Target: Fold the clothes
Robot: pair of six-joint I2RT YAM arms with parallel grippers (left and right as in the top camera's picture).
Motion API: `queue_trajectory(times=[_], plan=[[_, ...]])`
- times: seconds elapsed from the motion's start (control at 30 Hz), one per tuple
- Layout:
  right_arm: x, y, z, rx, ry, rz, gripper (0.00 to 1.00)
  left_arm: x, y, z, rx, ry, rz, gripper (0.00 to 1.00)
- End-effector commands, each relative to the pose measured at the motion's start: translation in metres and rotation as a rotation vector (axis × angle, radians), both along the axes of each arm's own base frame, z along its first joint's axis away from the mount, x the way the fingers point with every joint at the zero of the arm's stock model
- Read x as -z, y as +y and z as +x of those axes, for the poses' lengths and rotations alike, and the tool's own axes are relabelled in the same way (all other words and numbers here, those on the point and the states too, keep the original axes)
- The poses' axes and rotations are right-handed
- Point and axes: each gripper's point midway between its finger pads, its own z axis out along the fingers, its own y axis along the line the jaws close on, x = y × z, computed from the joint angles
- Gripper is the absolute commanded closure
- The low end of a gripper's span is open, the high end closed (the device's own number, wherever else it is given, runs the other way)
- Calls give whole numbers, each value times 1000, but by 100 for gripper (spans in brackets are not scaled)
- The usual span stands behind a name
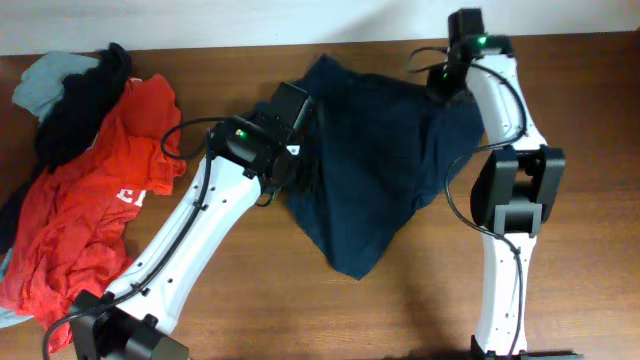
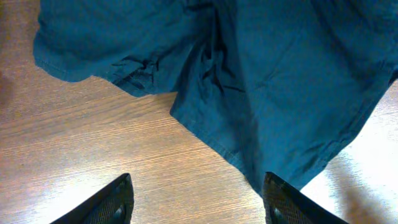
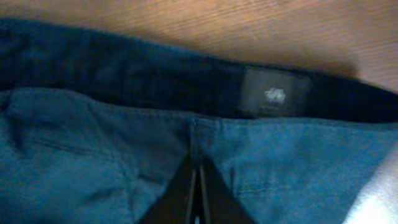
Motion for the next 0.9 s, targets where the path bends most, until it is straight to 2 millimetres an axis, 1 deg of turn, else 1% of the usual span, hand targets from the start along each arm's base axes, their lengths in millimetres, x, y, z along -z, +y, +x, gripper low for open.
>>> queue_trajectory(times=[0.0,0.1,0.2,0.3,0.37,0.43,0.53,0.63,0.77,0.87], plan=[[-33,-18,9,40,-59,10,96,-4,3,0,-15,-13,-3,34],[-59,-26,4,74,-72,60,96,-4,3,0,-15,-13,-3,34],[-79,-42,-6,140,-75,105,96,-4,3,0,-15,-13,-4,34],[-89,-54,-11,168,-79,166,96,-3,1,-2,-9,-2,-11,34],[-92,-58,-14,173,-77,229,96,-1,-5,-6,7,18,-41,34],[-93,-62,-17,176,-75,278,96,3,-14,-12,36,52,-90,34],[-95,-70,-18,177,-84,311,96,11,-37,-27,139,116,-190,34],[-96,-75,-18,173,-92,319,96,23,-61,-43,288,143,-248,33],[-96,-77,-18,170,-96,317,96,39,-90,-67,516,126,-265,28],[-96,-77,-17,170,-98,317,96,44,-112,-80,659,80,-257,23]])
